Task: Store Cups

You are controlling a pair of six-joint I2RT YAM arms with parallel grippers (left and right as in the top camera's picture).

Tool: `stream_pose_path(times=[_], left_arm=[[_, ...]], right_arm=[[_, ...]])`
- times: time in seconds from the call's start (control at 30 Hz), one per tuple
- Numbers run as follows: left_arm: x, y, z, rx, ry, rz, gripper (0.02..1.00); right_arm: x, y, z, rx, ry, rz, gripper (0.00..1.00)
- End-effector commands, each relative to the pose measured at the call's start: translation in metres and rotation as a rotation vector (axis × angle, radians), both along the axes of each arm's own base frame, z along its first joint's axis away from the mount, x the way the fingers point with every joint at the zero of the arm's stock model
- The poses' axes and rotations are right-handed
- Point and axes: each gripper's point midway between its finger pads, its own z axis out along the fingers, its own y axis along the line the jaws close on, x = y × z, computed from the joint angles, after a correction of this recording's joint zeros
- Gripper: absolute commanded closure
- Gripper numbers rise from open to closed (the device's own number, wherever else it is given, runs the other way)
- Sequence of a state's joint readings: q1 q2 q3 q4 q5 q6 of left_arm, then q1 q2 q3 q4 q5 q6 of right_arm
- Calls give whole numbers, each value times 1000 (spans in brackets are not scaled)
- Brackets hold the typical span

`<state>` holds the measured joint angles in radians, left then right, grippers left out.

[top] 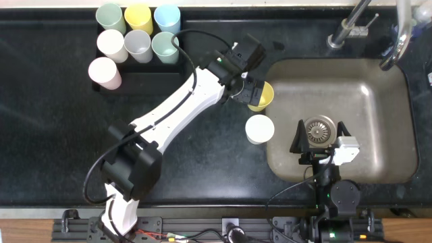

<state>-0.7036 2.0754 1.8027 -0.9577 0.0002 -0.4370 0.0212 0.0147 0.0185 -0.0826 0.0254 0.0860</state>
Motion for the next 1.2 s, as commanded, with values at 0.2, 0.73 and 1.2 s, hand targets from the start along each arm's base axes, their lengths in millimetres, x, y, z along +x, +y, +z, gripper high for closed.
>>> stream_pose_path(times=[0.2,0.73,1.2], left_arm=[[3,-5,-6,7,-4,-21,123],[12,-13,-11,-16,-26,-17,465],[17,-22,-7,-59,-43,-25,982]], right_arm=[[0,2,-3,8,-1,9,3],[0,2,-3,8,-1,9,3],[0,2,-3,8,-2,9,3]])
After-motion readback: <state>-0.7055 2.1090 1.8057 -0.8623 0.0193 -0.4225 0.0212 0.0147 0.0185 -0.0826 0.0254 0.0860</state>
